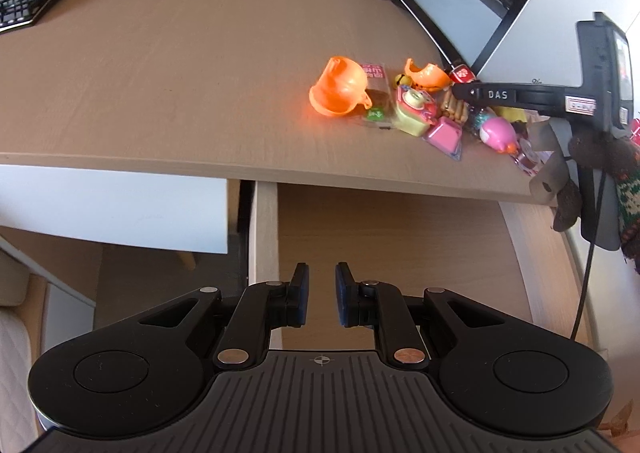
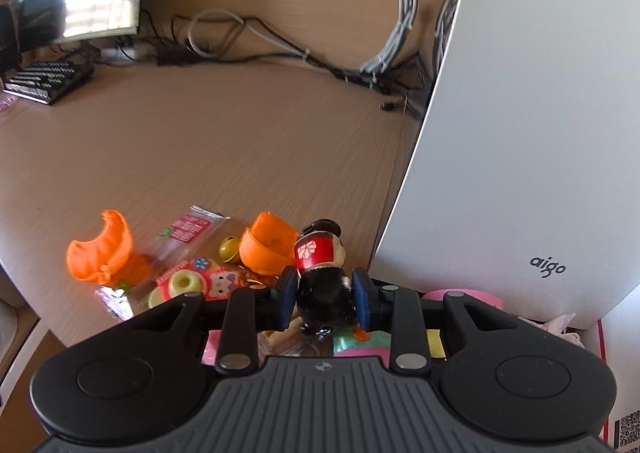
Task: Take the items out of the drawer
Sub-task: 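Release the cup on the desktop with the left gripper while the right lowers the keychain, then open the right gripper to release the keychain and withdraw both grippers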
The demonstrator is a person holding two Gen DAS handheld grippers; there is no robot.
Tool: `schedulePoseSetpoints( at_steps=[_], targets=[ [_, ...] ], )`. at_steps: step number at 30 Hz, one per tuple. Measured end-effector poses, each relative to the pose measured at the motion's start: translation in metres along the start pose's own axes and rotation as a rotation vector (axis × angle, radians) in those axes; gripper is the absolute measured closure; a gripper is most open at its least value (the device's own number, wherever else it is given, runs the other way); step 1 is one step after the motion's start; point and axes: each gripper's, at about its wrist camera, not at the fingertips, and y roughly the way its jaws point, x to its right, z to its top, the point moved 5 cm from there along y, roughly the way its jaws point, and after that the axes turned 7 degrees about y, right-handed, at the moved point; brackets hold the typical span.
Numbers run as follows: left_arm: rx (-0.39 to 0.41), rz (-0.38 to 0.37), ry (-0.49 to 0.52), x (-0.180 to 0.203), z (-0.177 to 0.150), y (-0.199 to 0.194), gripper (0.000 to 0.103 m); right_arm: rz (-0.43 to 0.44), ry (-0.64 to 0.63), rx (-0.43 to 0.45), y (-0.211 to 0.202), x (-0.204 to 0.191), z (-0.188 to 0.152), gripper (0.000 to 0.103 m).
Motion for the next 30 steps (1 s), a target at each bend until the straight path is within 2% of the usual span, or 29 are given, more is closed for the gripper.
schedulePoseSetpoints(
  at_steps=[2,6,9,13,15,18,19,21,23,27,30],
  targets=[
    [-0.004,-0.006,0.006,0.001,-0.001,-0.001,0.088,-0.017,0.004,-0.008,0.004,0.001,0.0,0.072],
    [-0.011,-0.027,0.027,0.004,-0.002,0.0,0.088,0.002,0.047,-0.015,0.0,0.006,-0.004,0.072],
    [-0.004,-0.039,0.039,0.006,-0.003,-0.001,0.088,0.003,0.092,0.008,-0.013,0.011,-0.004,0.071],
    [0.024,-0.05,0.052,0.007,-0.004,-0.006,0.088,0.016,0.168,0.063,-0.045,0.015,-0.001,0.066],
    [0.043,-0.052,0.052,0.005,-0.004,-0.009,0.088,0.031,0.203,0.077,-0.063,0.014,-0.002,0.059],
    [0.083,-0.053,0.067,0.002,-0.003,-0.015,0.088,0.029,0.265,0.137,-0.098,0.014,-0.007,0.058],
    [0.098,-0.059,0.069,0.002,-0.002,-0.016,0.088,0.017,0.281,0.167,-0.11,0.015,-0.011,0.058],
    [0.123,-0.075,0.075,0.001,-0.002,-0.015,0.088,-0.027,0.319,0.219,-0.134,0.015,-0.021,0.049],
    [0.135,-0.089,0.082,0.004,-0.003,-0.012,0.088,-0.071,0.37,0.254,-0.155,0.017,-0.036,0.046],
    [0.127,-0.117,0.079,0.012,-0.011,-0.008,0.088,-0.11,0.464,0.232,-0.18,0.021,-0.069,0.046],
    [0.149,-0.117,0.096,0.019,-0.022,-0.015,0.088,-0.134,0.477,0.214,-0.197,0.021,-0.093,0.046]
  ],
)
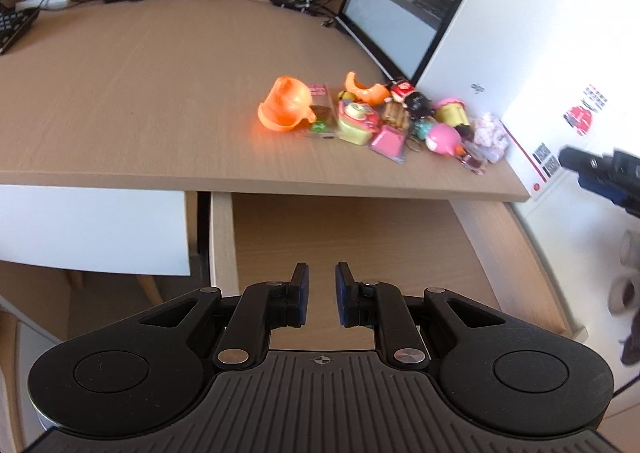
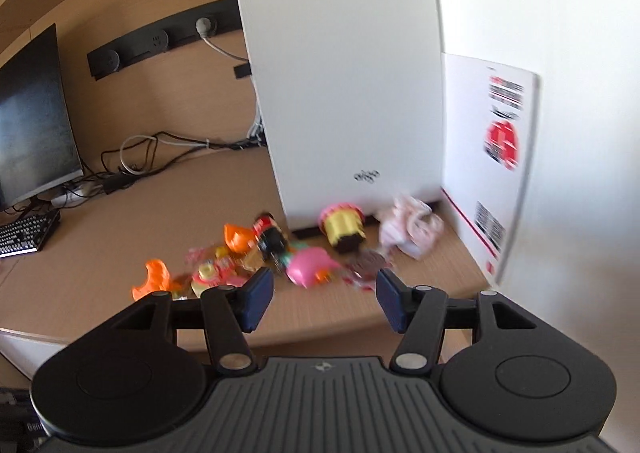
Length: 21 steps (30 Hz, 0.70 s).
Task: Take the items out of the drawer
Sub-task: 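Open the right gripper to release the keychain and withdraw both grippers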
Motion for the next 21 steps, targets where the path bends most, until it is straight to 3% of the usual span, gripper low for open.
schedulePoseSetpoints(
  at_steps=[5,11,16,21],
  targets=[
    [0.073,0.023,-0.018,0.014,-0.014,-0.023,0.088,-0.012,-0.034,0.046,-0.039,0.01,-0.022,0.046],
    [0.139,0.059,-0.029,0.049,-0.042,-0.055,0.088,0.06,-0.099,0.054,-0.102,0.033,-0.054,0.046],
    [0.101,0.106,0.008,0.089,-0.091,-0.081,0.088,0.098,-0.143,-0.016,-0.141,0.075,-0.108,0.046],
    [0.047,0.193,0.001,0.104,-0.145,-0.09,0.088,0.086,-0.06,-0.092,-0.15,0.117,-0.156,0.046]
  ],
)
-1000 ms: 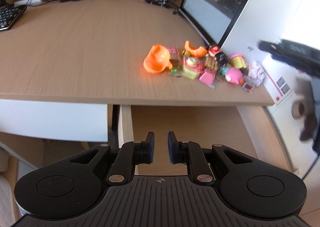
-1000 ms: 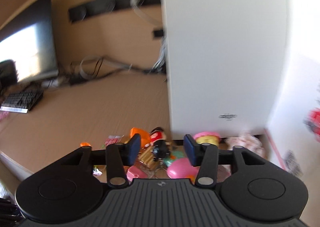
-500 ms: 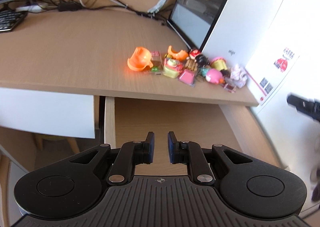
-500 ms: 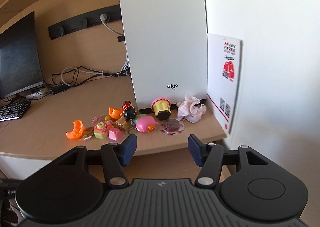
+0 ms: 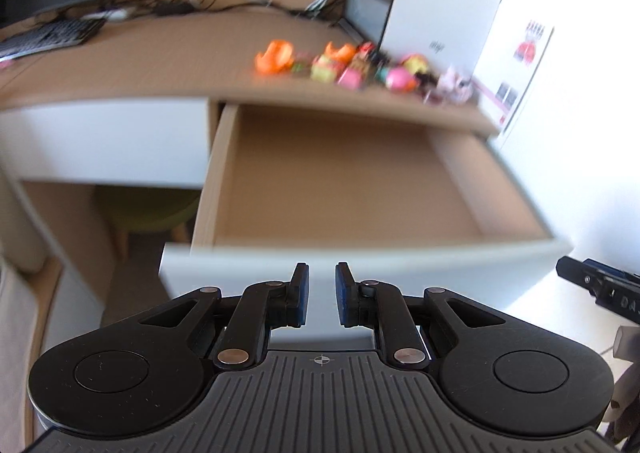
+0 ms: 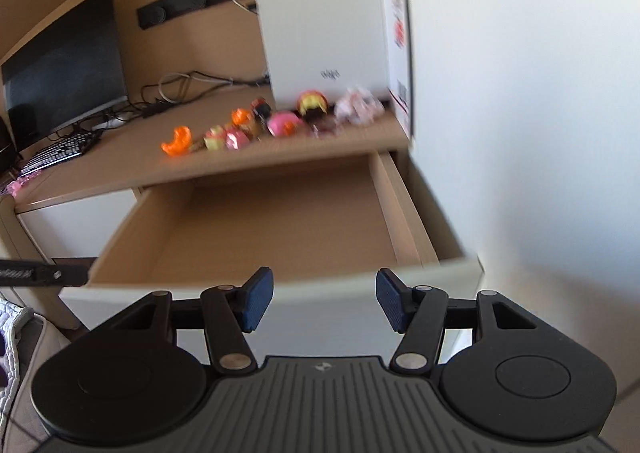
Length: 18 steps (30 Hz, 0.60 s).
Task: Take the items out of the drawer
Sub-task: 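Open the right gripper to release the keychain and withdraw both grippers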
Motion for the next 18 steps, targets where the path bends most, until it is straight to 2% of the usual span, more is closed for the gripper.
schedulePoseSetpoints(
  at_steps=[4,7,9,14,18],
  targets=[
    [-0.022,0.055,0.013,0.01,-0.037,0.01,0.088,-0.08,0.014,0.011,0.009,0.01,-0.032,0.046],
    [0.015,0.083,0.035,0.021,-0.06,0.026,0.088,-0.174,-0.068,0.095,0.017,0.007,-0.06,0.046],
    [0.036,0.096,0.042,0.027,-0.071,0.038,0.087,-0.202,-0.149,0.131,0.021,-0.002,-0.077,0.046],
    [0.098,0.139,0.057,0.033,-0.077,0.058,0.087,-0.165,-0.316,0.146,0.038,-0.026,-0.097,0.046],
    [0.112,0.155,0.045,0.029,-0.075,0.072,0.087,-0.134,-0.285,0.172,0.048,-0.022,-0.095,0.046]
  ],
)
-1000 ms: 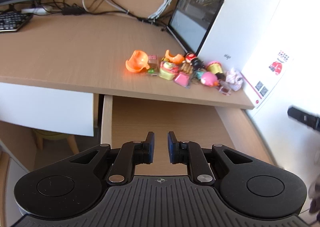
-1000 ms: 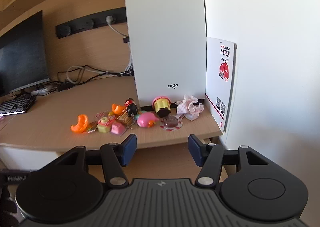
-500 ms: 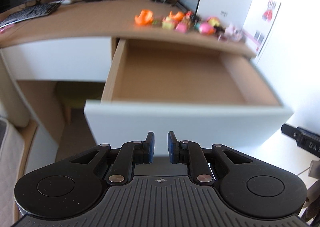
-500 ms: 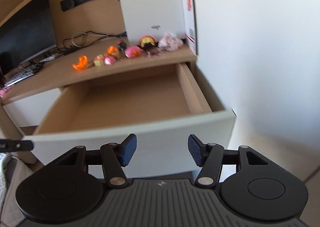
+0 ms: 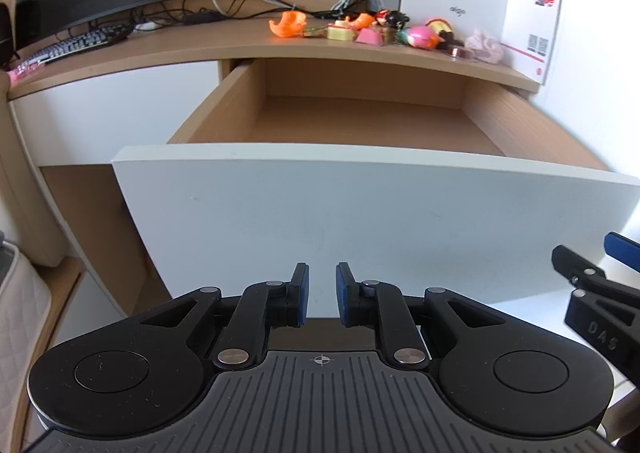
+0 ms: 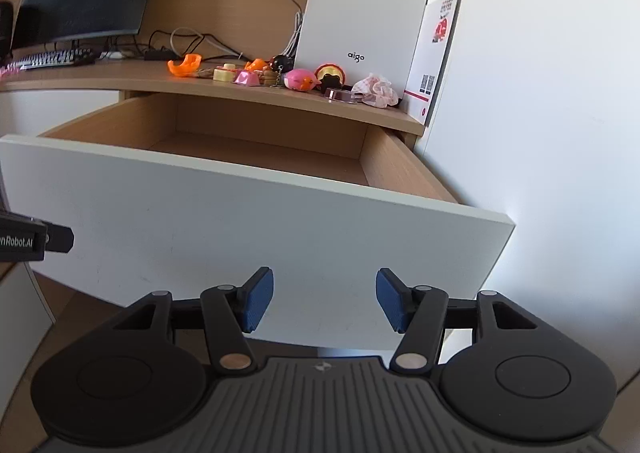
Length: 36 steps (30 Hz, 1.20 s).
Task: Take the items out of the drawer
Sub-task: 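Open the right gripper to release the keychain and withdraw both grippers, then push the drawer front closed with both grippers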
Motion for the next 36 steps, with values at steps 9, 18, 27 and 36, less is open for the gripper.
schedulePoseSetpoints(
  at_steps=[9,18,27,36],
  targets=[
    [-0.008,-0.021,-0.003,0.0,0.01,0.023,0.087,-0.012,0.12,-0.009,0.033,0.022,0.003,0.046],
    [0.05,-0.036,0.001,0.001,0.037,0.062,0.087,0.014,0.107,-0.023,0.076,0.02,0.019,0.045],
    [0.144,-0.041,0.074,-0.001,0.09,0.122,0.086,0.006,0.104,0.01,0.148,0.011,0.054,0.045],
    [0.165,0.029,0.064,0.013,0.141,0.177,0.087,-0.003,0.099,0.035,0.215,0.004,0.093,0.045]
  ],
)
